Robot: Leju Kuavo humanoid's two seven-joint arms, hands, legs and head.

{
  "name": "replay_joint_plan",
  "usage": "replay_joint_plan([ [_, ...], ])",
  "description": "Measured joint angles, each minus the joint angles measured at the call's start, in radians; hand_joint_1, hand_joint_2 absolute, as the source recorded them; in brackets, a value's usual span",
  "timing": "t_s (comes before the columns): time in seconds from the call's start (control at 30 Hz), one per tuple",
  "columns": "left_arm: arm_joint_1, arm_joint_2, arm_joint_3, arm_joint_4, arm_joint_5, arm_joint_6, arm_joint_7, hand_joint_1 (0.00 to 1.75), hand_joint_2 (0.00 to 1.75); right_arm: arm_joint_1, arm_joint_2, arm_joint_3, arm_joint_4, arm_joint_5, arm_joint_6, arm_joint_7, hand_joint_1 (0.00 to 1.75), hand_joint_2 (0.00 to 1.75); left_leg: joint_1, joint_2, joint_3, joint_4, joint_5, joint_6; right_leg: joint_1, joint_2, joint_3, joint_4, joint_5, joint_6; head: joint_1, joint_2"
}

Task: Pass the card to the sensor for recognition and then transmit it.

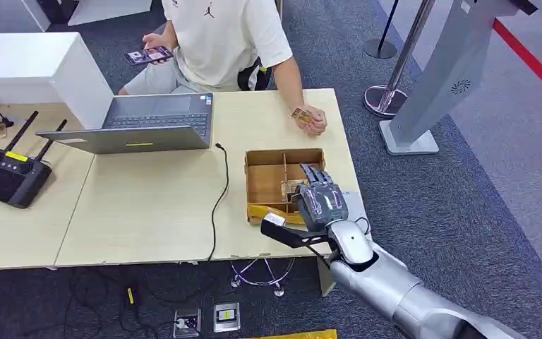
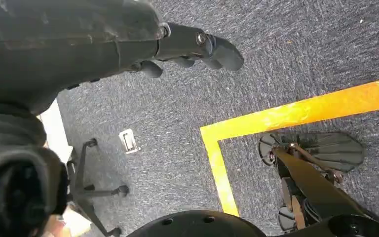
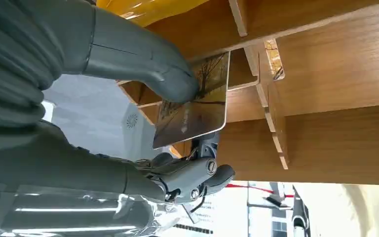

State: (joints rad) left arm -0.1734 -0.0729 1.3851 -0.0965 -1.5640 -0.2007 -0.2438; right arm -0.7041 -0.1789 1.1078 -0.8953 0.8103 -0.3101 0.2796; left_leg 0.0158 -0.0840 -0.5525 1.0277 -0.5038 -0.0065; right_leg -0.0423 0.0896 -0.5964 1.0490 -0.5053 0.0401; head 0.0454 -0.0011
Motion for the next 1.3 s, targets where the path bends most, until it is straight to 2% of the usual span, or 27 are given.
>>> replay_joint_plan([
  [0.2,0.000,-0.002,0.001,0.000,0.000,0.000,0.000,0.00,0.00,-0.003,0.005,0.003,0.006,-0.012,-0.013,-0.004,1.75,1.75,0.000,0.000,0.000,0.000,0.000,0.000,0.000,0.000,0.000,0.000,0.000,0.000,0.000,0.000],
  [0.4,0.000,-0.002,0.009,0.000,0.000,0.000,-0.004,0.00,0.00,-0.017,0.008,0.012,0.011,-0.003,-0.060,-0.001,1.75,1.75,0.000,0.000,0.000,0.000,0.000,0.000,0.000,0.000,0.000,0.000,0.000,0.000,0.000,0.000],
  [0.53,0.000,-0.002,0.010,0.000,0.000,0.000,-0.007,0.00,0.00,-0.044,0.006,0.012,0.002,0.018,-0.095,0.019,1.75,1.75,0.000,0.000,0.000,0.000,0.000,0.000,0.000,0.000,0.000,0.000,0.000,0.000,0.000,0.000],
  [0.73,0.001,-0.003,0.010,0.000,0.000,0.000,-0.016,0.00,0.00,-0.107,-0.004,0.010,-0.042,0.055,-0.111,0.061,1.75,1.75,0.000,0.000,0.000,0.000,0.000,0.000,0.000,0.000,0.000,0.000,0.000,0.000,0.000,0.000],
  [1.03,0.003,-0.003,0.011,0.000,0.000,0.000,-0.023,0.00,0.00,-0.196,-0.039,-0.011,-0.136,0.100,-0.083,0.107,1.75,1.75,0.000,0.000,0.001,0.000,0.000,0.000,0.000,0.001,0.000,0.000,0.000,0.000,0.000,0.000],
  [1.3,-0.006,-0.003,0.005,0.000,0.000,0.000,-0.011,0.00,0.00,-0.288,-0.056,-0.014,-0.156,0.114,0.069,0.117,1.75,1.75,0.000,0.000,0.001,0.000,0.000,0.000,0.000,0.001,0.000,0.000,0.000,0.000,0.000,0.000],
])
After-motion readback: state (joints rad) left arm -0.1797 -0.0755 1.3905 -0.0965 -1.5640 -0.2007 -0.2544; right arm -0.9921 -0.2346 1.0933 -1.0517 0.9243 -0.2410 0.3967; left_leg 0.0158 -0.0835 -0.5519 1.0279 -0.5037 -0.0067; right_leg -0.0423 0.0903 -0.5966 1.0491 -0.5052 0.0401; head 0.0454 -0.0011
